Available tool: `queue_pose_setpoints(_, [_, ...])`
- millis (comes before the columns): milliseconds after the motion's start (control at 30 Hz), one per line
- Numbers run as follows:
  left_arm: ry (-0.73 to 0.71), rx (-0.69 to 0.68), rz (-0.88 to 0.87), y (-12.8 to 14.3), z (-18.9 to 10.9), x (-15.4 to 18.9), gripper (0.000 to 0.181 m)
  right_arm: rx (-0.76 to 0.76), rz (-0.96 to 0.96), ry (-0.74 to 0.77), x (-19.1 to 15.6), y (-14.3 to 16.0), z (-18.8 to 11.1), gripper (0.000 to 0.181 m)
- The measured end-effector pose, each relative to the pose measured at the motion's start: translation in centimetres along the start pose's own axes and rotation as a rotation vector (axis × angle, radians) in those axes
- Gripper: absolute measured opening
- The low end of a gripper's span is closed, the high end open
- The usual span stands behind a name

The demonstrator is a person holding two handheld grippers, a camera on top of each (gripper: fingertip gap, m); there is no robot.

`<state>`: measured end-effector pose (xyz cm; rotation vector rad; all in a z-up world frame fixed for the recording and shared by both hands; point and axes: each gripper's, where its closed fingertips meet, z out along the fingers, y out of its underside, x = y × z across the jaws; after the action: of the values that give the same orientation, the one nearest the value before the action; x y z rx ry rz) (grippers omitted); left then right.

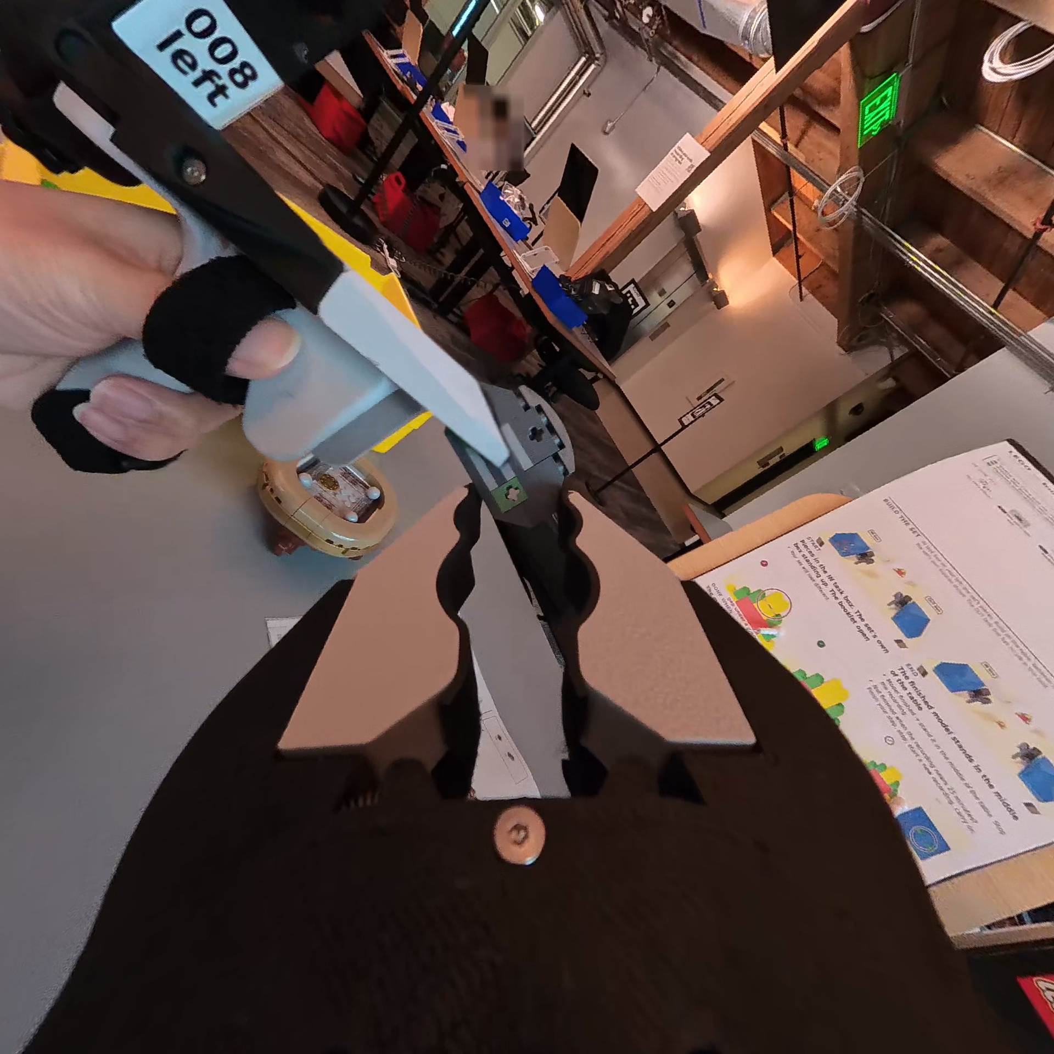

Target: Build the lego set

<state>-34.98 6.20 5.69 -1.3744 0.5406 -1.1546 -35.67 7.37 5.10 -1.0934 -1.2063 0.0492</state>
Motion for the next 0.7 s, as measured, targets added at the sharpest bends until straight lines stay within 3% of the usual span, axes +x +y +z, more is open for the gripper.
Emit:
queue_pose_setpoints(33, [0.007,-0.005,0.001,0.1,0.0,0.1,0.009,0.006,0.010,-0.001,0.2,0.0,-0.1,0.025])
queue_pose_setpoints(267, [0.012,-0.020,-0.009,0.5,0.0,0.0,0.009,0.015,-0.025,-0.022,0.2,0.5,-0.1,0.028])
queue_pose_setpoints(400, [-0.034,-0.087,0.050,1.7,0.4,-0.2,0.009,-0.024,-0.117,0.032,0.7,0.5,0.1,0.065])
queue_pose_setpoints(500, [-0.059,-0.139,0.119,2.5,0.7,-0.2,0.009,-0.042,-0.235,0.026,-0.2,0.3,0.0,0.056])
queue_pose_setpoints(700, [-0.071,-0.191,0.192,3.4,1.0,0.1,0.009,-0.103,-0.275,-0.041,-1.3,1.0,0.0,0.043])
